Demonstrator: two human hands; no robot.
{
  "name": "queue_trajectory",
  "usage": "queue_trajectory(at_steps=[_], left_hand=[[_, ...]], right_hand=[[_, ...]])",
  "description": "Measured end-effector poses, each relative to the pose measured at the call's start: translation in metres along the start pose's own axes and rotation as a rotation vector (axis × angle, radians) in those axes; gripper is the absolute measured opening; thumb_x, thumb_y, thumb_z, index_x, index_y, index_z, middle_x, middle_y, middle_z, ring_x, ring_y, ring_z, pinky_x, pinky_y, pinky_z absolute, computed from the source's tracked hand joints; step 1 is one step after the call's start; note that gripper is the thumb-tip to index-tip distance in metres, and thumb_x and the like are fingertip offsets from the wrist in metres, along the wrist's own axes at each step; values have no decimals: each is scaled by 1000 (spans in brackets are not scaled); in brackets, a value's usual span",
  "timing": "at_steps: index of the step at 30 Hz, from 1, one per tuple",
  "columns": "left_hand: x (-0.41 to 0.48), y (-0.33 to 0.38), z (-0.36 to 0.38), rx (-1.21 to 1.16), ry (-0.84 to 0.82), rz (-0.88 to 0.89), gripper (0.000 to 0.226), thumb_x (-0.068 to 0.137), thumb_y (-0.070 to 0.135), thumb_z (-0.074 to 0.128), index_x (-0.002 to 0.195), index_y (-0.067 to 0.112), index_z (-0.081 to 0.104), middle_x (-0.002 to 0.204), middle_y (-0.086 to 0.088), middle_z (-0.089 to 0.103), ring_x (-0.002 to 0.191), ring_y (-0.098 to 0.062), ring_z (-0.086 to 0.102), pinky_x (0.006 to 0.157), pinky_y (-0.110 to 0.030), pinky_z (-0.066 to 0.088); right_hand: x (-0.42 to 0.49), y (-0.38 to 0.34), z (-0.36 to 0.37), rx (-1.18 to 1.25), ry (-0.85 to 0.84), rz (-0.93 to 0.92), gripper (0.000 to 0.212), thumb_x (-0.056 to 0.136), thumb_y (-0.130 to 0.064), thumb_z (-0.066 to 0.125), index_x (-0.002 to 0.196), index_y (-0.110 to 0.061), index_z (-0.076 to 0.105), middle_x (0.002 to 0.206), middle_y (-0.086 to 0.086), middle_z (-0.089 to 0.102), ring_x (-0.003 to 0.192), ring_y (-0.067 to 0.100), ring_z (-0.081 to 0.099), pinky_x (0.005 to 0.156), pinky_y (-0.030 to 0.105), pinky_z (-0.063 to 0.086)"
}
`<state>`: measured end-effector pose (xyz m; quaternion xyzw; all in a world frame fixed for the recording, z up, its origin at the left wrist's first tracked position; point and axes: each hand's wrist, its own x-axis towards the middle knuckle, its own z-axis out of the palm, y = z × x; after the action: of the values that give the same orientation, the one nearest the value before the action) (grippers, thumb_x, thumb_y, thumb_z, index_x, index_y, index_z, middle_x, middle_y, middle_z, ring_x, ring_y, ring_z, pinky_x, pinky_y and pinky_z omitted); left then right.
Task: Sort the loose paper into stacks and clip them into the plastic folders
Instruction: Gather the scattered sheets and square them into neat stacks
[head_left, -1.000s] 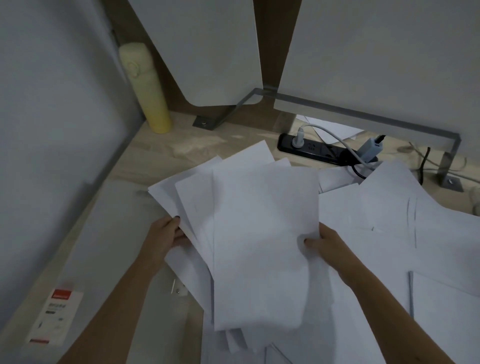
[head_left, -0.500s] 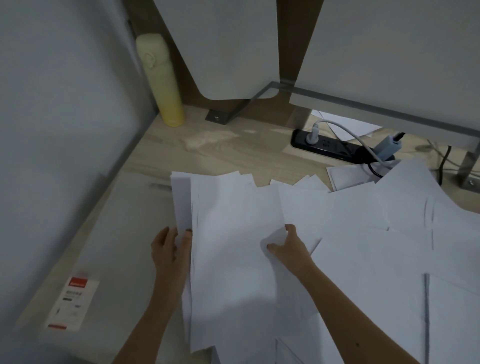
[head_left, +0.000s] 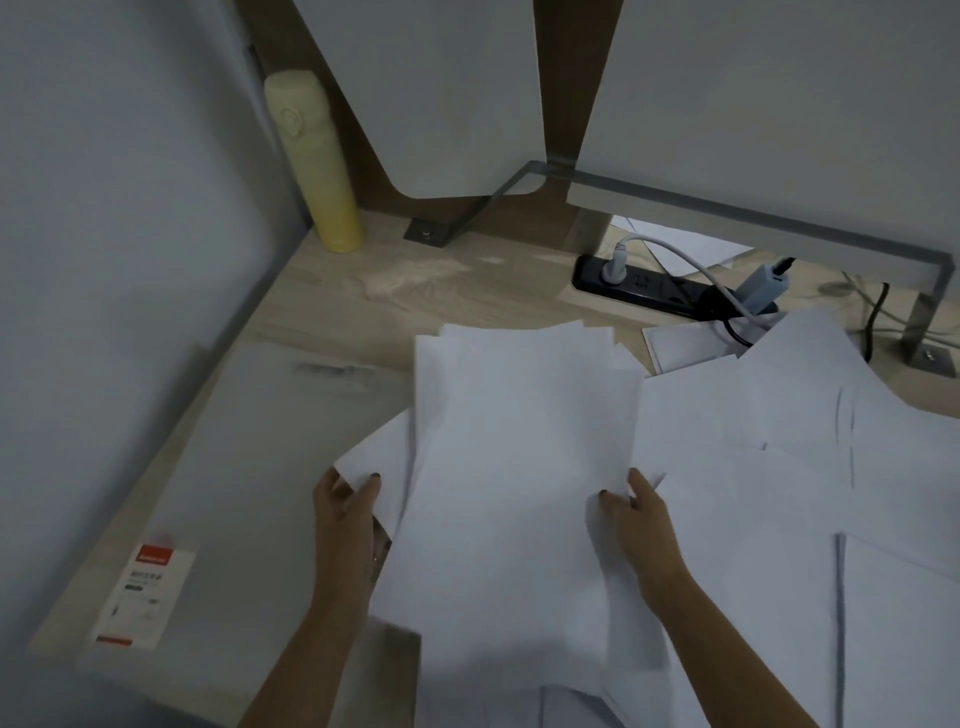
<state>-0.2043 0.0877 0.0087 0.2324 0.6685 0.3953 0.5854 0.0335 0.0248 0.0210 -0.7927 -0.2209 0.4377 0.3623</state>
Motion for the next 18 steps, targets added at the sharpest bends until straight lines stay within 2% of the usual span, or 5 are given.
queue_trajectory(at_steps=[5,7,9,13,18], left_hand=[[-16,-1,14,291,-157,-52,11,90,16,56,97,12,63,93,-5,67,81,-17,62,66,-27,47],[-18,2,17,335,-146,-37,18,93,20,52,98,10,65,87,-4,67,85,-22,63,68,-29,47],[-17,13,14,370,-139,-1,30,94,22,49,112,2,63,97,-20,67,96,-35,63,81,-41,50],[-4,50,-10,404,-258,76,19,93,20,52,111,15,57,111,-11,63,87,-18,60,79,-35,48],[18,68,-34,439,-261,8,30,90,23,58,117,11,57,116,-12,61,102,-28,58,92,-40,45]], right_hand=[[0,1,-32,202,40,19,29,92,-1,47,111,-20,57,108,7,63,91,21,60,86,34,46],[-1,2,-42,257,0,37,32,92,-5,49,119,-19,57,115,5,63,103,26,60,97,42,46],[-2,2,-51,298,-31,39,35,92,-6,50,124,-19,55,116,1,65,108,25,60,100,44,44],[1,4,-61,306,-80,52,36,91,-6,50,124,-20,56,115,1,66,107,25,61,98,44,45],[0,2,-40,254,-230,79,26,90,-4,53,107,-21,62,101,2,68,86,14,66,75,25,53]])
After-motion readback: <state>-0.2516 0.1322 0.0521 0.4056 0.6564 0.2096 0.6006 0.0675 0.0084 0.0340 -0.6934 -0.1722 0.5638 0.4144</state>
